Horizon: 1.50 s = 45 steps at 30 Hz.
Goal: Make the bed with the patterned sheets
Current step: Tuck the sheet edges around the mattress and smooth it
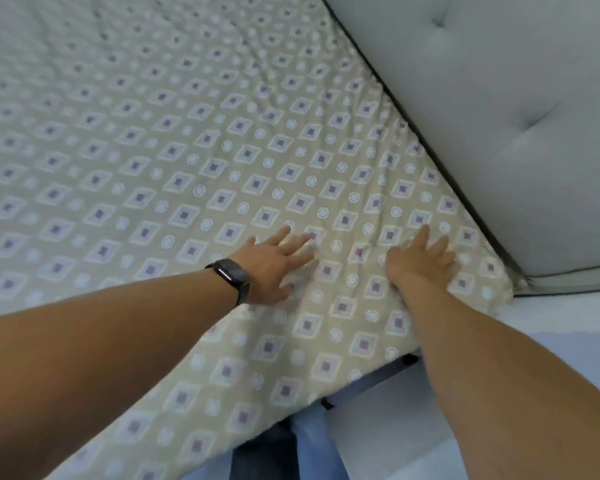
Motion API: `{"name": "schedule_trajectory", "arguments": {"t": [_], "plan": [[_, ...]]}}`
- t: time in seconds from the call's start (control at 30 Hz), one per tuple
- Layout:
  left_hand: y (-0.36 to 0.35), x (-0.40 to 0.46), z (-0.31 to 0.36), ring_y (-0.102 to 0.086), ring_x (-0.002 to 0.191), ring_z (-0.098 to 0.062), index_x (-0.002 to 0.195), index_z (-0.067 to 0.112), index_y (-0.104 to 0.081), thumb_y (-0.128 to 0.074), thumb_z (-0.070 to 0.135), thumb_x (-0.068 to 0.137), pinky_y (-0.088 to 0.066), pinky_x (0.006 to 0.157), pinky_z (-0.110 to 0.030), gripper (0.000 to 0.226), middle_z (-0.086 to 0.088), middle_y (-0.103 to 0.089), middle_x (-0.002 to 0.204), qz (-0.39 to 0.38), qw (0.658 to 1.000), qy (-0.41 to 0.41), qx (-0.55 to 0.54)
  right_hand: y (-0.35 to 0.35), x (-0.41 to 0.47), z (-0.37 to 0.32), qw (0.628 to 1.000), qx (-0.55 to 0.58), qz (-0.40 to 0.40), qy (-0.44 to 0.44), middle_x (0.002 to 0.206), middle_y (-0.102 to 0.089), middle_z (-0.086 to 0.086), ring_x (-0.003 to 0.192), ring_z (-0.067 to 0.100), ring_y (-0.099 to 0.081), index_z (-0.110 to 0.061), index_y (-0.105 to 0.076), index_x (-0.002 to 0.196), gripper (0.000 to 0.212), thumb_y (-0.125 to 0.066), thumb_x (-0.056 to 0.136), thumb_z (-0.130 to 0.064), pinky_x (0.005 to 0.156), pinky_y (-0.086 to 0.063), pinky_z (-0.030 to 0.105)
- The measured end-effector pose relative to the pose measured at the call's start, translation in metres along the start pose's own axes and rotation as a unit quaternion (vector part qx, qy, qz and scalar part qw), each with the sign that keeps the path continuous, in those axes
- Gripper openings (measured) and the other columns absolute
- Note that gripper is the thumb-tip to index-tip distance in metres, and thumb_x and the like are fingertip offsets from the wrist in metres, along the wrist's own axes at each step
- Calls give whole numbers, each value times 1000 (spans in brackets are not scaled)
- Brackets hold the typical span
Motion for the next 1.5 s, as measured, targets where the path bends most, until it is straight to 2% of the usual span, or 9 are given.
{"name": "schedule_trajectory", "arguments": {"t": [0.27, 0.47, 0.63, 0.87, 1.13, 1.27, 1.37, 1.43, 1.5], "plan": [[-39, -253, -117, 8, 156, -19, 161, 40, -7, -47, 33, 102, -35, 116, -51, 72, 14, 14, 168, 0, 977, 188, -98, -61, -276, -183, 960, 101, -98, 240, 168, 11, 6, 155, 33, -2, -30, 2, 161, 69, -40, 106, -35, 125, -17, 49], [-156, -457, -157, 3, 157, -20, 160, 41, -9, -49, 29, 101, -38, 116, -47, 73, 14, 7, 169, -3, 928, 303, -215, -118, -441, -217, 923, 41, -144, 355, 165, 23, 1, 153, 33, 2, -35, 10, 159, 78, -45, 104, -40, 122, -24, 49], [-198, -592, -175, -1, 157, -22, 161, 40, -10, -50, 23, 101, -33, 119, -49, 74, 10, 2, 170, 14, 903, 349, -250, -103, -557, -240, 909, 35, -119, 398, 164, 24, -3, 153, 34, 5, -37, 11, 158, 77, -44, 104, -41, 119, -27, 52], [-236, -721, -178, -7, 156, -25, 162, 35, -10, -49, 20, 102, -31, 120, -46, 72, 5, -2, 170, 4, 876, 382, -295, -86, -734, -308, 829, 0, -81, 554, 164, 22, -8, 153, 31, 0, -37, 5, 159, 76, -46, 104, -43, 114, -38, 50], [-276, -866, -193, -13, 155, -25, 162, 33, -13, -50, 24, 103, -29, 121, -47, 70, 2, -6, 170, 20, 849, 408, -336, -124, -918, -353, 767, -92, -84, 629, 166, 18, -2, 154, 34, -2, -36, 1, 159, 75, -48, 103, -41, 112, -39, 48], [-306, -955, -234, -19, 154, -24, 161, 31, -17, -51, 26, 103, -28, 121, -47, 68, 1, -13, 169, 69, 835, 418, -351, -156, -1027, -396, 734, -119, -78, 664, 165, -19, 0, 148, 29, -23, -32, -24, 156, 56, -44, 104, -39, 106, -43, 46], [-351, -1027, -259, -30, 150, -26, 160, 31, -24, -52, 27, 102, -33, 119, -46, 64, -1, -26, 166, 82, 835, 409, -359, -204, -1096, -424, 737, -222, -86, 632, 115, -68, 5, 107, 26, -62, -23, -64, 110, 36, -34, 105, -43, 88, -52, 40], [-381, -1072, -271, -38, 145, -28, 158, 30, -30, -50, 24, 102, -39, 114, -46, 59, -4, -35, 162, 88, 834, 410, -358, -228, -1137, -431, 743, -257, -103, 610, 98, -68, 5, 87, 24, -64, -18, -64, 93, 41, -35, 104, -44, 82, -55, 39], [-417, -1113, -278, -46, 138, -27, 153, 28, -38, -47, 22, 102, -42, 110, -44, 53, -4, -43, 156, 94, 824, 425, -363, -248, -1179, -435, 737, -246, -115, 619, 100, -66, 4, 83, 23, -63, -16, -65, 99, 41, -35, 104, -44, 79, -54, 38]]}}
Point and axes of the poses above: each hand's wrist, its own x-axis towards the middle knuckle, its own y-axis out of the back of the hand, z = x × y, the point moved 9 cm from there along x, towards the middle knuckle
